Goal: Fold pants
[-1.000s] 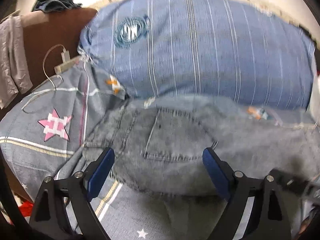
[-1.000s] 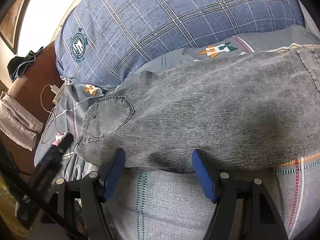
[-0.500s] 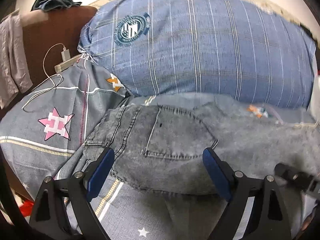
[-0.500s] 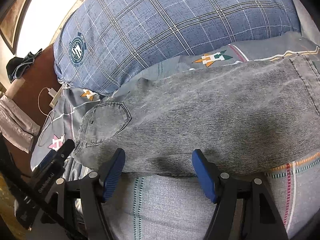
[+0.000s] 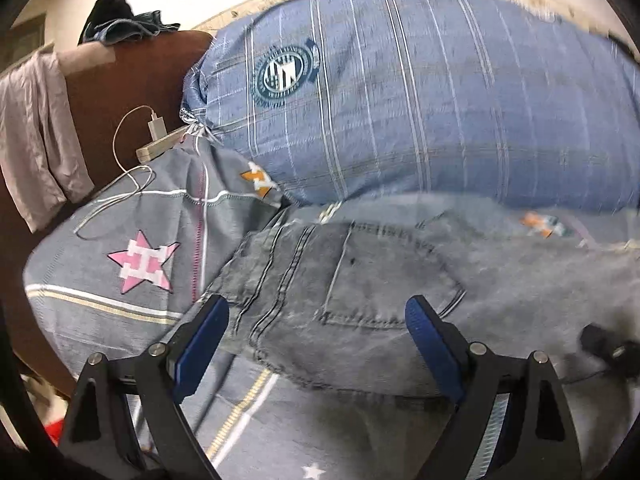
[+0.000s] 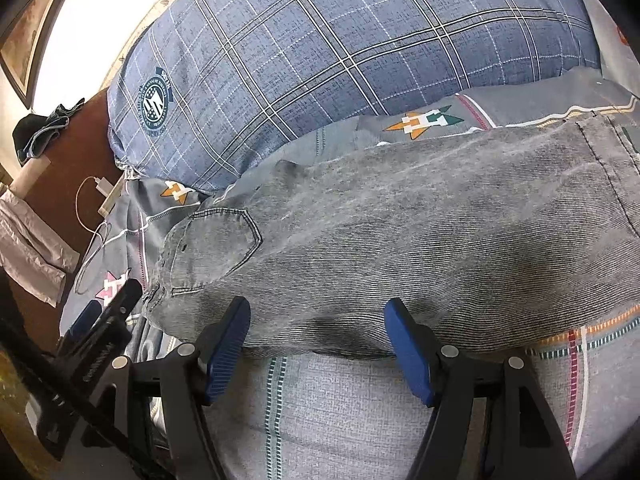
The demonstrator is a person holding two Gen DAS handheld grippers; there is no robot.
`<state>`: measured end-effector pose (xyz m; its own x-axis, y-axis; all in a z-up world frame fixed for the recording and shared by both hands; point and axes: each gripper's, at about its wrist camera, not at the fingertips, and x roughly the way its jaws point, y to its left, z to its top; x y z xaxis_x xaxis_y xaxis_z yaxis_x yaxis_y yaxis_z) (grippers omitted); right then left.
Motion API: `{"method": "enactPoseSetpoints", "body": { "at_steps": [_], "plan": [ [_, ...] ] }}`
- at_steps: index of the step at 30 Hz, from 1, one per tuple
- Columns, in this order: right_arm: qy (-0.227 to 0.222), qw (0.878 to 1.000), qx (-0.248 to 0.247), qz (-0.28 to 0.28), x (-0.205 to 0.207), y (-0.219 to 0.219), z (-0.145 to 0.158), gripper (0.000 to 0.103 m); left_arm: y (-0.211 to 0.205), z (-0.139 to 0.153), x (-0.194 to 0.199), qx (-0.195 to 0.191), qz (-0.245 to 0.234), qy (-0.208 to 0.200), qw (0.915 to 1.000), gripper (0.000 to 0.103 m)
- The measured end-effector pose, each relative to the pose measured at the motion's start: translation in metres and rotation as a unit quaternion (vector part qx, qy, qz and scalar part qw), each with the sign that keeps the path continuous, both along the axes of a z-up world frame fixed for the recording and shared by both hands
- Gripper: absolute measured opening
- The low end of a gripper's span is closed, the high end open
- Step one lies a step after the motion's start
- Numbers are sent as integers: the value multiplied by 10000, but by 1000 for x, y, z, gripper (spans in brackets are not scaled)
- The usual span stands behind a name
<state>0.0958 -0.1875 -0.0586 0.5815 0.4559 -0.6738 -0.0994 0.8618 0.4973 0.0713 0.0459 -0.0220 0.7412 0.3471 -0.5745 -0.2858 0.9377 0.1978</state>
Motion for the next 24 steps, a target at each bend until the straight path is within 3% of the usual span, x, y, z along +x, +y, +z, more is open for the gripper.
{"method": "enactPoseSetpoints", "body": {
  "at_steps": [3, 12, 19, 24],
  "plan": [
    [-5, 10000, 1, -29, -1, -3, 0, 74, -1, -7, 5, 183, 115, 215, 9995, 89],
    [88, 9999, -60, -132, 5, -7, -7, 74, -11, -1, 3, 1042, 377, 152, 9937, 89],
    [97, 9997, -163, -159, 7, -8, -10, 74, -15, 1, 3, 929, 162, 172, 9954, 89],
    [71, 9996, -154, -208, 7, -10, -7, 74, -15, 1, 3, 364, -301, 247, 9986, 89]
  ]
}}
